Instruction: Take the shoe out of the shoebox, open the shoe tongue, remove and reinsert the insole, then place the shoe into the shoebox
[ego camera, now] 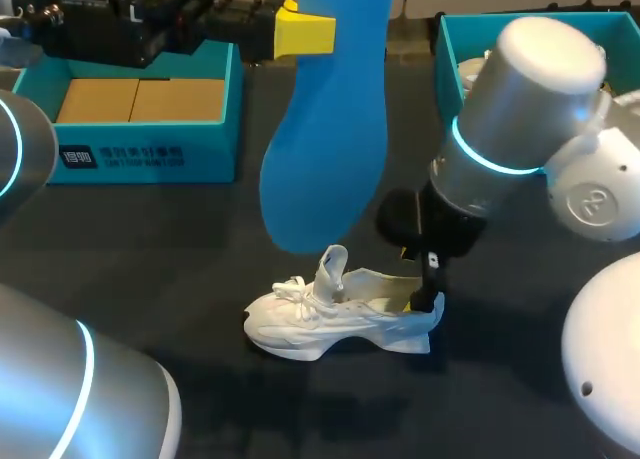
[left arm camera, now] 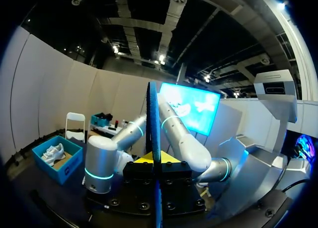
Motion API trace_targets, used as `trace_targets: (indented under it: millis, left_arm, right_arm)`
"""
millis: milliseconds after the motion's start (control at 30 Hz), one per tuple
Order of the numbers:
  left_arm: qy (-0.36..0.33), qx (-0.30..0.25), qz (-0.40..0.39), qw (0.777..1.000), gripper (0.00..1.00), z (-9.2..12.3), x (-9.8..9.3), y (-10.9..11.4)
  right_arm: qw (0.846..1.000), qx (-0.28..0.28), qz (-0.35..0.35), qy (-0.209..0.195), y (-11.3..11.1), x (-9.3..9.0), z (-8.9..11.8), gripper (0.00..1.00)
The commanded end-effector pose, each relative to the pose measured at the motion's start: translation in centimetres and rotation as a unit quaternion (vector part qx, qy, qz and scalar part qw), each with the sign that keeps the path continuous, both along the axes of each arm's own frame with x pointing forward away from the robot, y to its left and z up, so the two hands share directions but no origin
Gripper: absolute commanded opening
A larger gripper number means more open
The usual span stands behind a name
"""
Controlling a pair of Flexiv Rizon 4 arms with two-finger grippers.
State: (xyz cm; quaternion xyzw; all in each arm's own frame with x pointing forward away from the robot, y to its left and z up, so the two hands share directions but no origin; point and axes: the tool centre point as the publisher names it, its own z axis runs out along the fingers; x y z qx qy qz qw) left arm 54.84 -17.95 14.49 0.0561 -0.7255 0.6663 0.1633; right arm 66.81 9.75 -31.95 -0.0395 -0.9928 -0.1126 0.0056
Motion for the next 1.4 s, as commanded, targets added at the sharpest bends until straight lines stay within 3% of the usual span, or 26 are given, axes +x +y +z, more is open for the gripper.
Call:
trace_targets:
  millis: [33,700,1000,1400]
  left_arm:
    - [0.0,0.001,-0.001,1.0,0.0,0.0,0.1,-0.2]
    - [0.0,0.001,-0.001,1.0,0.0,0.0,0.1,-0.2]
    - [0.0,0.001,-0.001,1.0,0.0,0.0,0.1,-0.2]
    - [0.0,0.001,-0.001,1.0,0.0,0.0,0.1,-0.2]
  right_arm:
    - [0.996,-0.085,-0.003,-0.004,0.1,-0.2,-0.3,1.0]
    - [0.996,-0.086,-0.009,-0.017,-0.2,0.8,-0.9,1.0]
    - [0.996,-0.09,-0.001,-0.027,1.6,2.9,0.2,1.0]
    - [0.995,-0.091,0.03,-0.021,3.7,4.5,-2.6,1.0]
